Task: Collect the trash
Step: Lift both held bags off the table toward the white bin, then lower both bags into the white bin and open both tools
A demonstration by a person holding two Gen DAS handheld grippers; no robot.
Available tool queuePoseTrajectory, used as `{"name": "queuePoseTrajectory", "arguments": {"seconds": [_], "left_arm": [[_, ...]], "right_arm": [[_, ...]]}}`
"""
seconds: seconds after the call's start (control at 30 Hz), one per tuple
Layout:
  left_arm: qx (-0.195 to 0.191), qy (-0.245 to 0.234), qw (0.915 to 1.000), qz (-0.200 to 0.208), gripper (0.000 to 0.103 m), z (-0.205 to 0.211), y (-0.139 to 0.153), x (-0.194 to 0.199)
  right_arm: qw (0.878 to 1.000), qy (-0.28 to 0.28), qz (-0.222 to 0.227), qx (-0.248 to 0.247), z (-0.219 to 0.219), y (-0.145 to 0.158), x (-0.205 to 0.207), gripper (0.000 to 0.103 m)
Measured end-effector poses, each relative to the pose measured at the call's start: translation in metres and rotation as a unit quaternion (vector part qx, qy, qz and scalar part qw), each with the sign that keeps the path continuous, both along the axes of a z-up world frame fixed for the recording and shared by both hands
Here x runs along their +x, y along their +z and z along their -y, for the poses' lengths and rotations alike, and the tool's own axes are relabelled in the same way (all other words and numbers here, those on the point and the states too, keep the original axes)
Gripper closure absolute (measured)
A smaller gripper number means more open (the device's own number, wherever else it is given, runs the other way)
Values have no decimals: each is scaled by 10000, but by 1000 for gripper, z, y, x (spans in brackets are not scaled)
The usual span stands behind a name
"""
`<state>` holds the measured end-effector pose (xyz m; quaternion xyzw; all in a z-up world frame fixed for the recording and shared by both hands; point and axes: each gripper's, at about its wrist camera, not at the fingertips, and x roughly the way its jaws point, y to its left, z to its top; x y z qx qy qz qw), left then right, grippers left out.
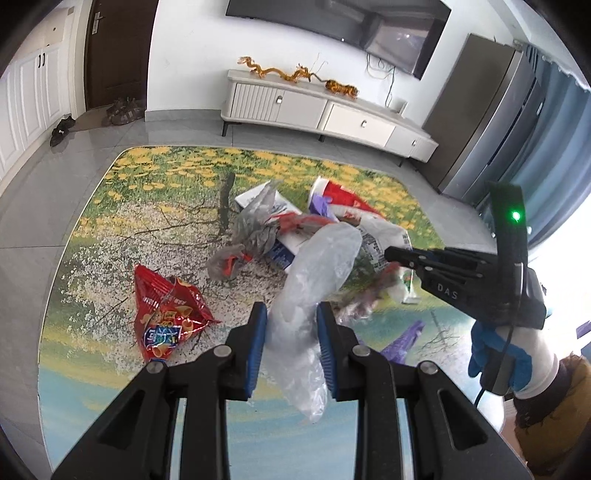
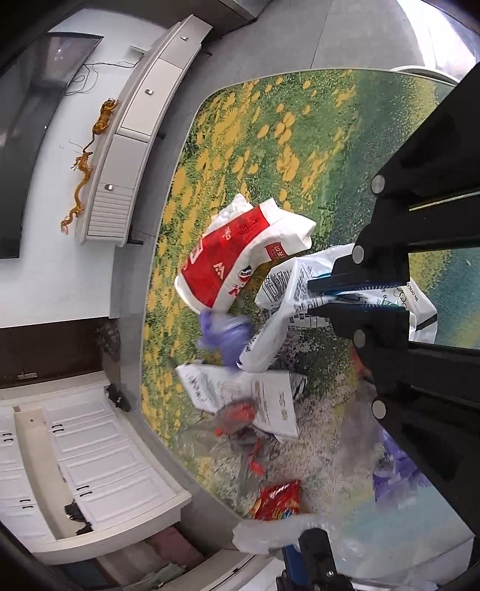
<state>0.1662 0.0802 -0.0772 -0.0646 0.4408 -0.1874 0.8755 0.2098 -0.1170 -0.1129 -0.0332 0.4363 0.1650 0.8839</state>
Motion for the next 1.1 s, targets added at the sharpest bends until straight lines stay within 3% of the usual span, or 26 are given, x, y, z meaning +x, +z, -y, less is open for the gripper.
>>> {"name": "queuePoseTrajectory", "arguments": {"seconds": [0.27,0.67,0.87,1.1], "left_arm": [[-385,94,9990,182,77,-6,24,-12],[-439,157,9975,526,77,7,66,-38],[-379,-79,9973,626,77,42,83,-43],[-382,-600,9960,542,77,108,89,-39]], "right_arm": [[9985,-56,398,365,15,39,-30,98],[9899,14,1108,889,43,99,-84,98],[9844,-118,1380,1087,76,115,-104,98],[9779,-657,1513,1284,145,114,-121,98]]}}
